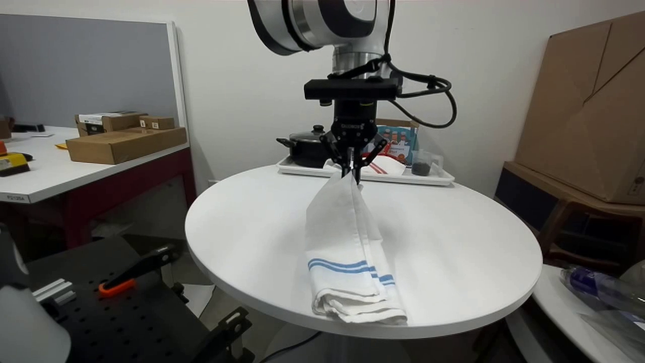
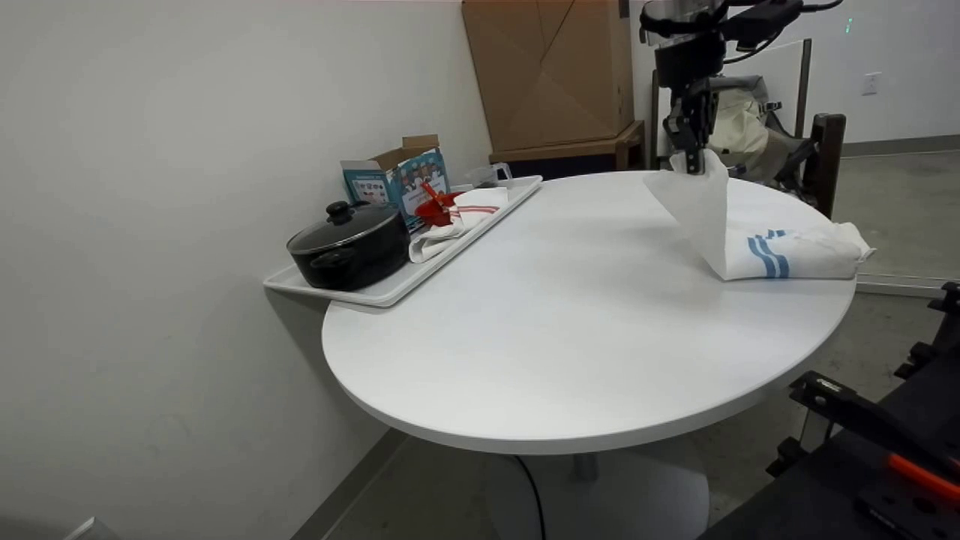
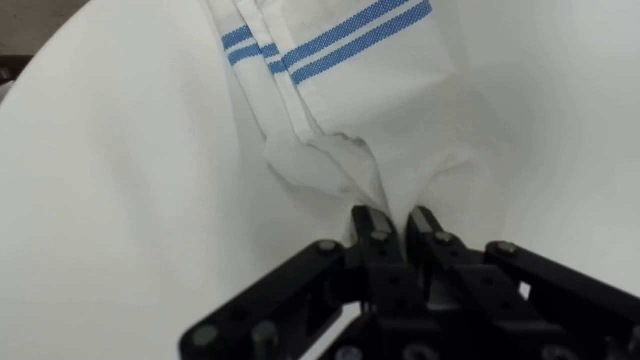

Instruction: Fold the towel on the table

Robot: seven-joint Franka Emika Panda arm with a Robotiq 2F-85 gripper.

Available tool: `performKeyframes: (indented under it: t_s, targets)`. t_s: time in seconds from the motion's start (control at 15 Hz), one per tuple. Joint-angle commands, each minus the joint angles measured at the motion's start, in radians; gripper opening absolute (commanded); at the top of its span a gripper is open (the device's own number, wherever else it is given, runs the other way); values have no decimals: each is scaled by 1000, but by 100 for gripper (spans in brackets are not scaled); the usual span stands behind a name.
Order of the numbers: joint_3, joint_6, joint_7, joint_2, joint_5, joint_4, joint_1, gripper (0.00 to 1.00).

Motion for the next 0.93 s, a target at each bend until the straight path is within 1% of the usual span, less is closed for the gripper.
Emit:
performKeyframes:
  t_s: [0.0, 0.27, 0.53, 0.67, 0.87]
  targets:
    - [17, -24, 3, 8, -17, 30, 9, 10]
    - [38, -28, 21, 25, -22, 58, 29, 10]
    - [65, -61, 45, 69, -27, 128, 57, 11]
    - [78, -88, 63, 102, -28, 182, 73, 10]
    - [100, -160, 93, 176, -13, 308, 98, 10]
